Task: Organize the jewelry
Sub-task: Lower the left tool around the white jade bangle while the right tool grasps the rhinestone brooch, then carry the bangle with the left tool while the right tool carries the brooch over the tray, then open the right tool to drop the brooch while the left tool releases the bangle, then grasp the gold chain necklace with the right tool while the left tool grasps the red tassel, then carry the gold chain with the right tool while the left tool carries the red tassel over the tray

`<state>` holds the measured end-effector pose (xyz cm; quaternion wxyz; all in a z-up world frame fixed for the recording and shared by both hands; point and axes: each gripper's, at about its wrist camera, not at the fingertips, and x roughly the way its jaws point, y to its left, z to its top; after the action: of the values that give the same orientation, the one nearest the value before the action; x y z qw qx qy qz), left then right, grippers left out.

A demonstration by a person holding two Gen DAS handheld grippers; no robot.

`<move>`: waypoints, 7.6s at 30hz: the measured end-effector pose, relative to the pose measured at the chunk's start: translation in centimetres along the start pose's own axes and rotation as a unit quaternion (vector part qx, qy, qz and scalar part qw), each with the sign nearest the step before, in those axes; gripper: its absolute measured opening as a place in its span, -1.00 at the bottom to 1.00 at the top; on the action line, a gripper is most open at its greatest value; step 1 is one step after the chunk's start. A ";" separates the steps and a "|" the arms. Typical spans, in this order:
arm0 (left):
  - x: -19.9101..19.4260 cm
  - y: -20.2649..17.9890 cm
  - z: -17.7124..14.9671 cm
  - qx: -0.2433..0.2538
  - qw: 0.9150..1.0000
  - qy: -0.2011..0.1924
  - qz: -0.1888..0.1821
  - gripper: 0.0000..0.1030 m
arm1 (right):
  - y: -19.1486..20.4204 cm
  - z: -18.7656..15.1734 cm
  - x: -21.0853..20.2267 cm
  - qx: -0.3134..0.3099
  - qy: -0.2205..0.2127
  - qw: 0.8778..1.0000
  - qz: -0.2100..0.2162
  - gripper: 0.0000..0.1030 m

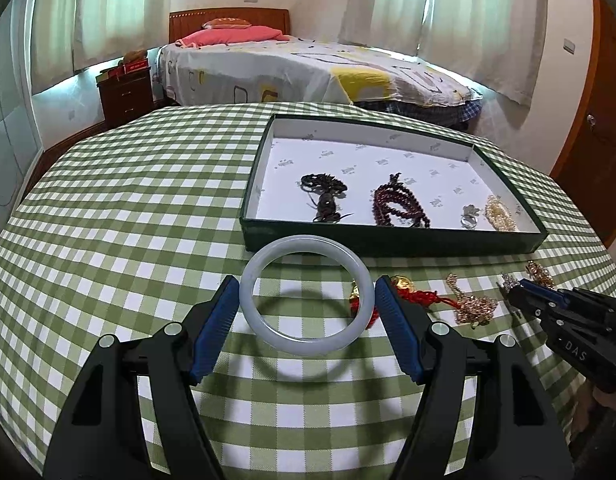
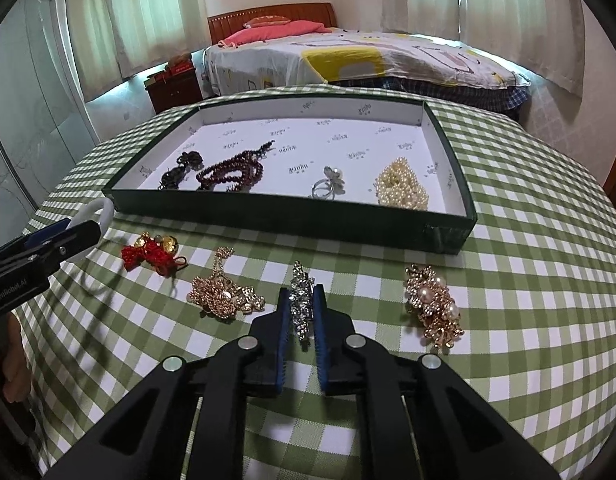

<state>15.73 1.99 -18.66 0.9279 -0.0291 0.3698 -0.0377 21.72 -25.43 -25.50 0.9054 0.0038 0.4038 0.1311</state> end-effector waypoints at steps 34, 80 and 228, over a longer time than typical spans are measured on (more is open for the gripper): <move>10.7 -2.7 15.0 0.008 0.999 -0.020 -0.030 0.32 | -5.4 15.9 6.2 0.002 -0.044 0.999 -0.018 -0.77; 10.9 -2.2 15.7 0.000 0.999 -0.042 -0.028 0.37 | -5.3 15.2 4.2 0.019 -0.069 0.997 -0.008 -0.11; -0.4 -7.9 16.7 0.044 0.985 -0.154 -0.066 -0.74 | -0.6 17.5 -6.9 -0.041 -0.220 0.975 -0.015 -0.78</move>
<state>26.51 -5.42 -5.64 0.9697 -0.0179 0.2173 -0.1099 30.28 -25.91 -8.69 0.9733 -0.0104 0.1891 0.1300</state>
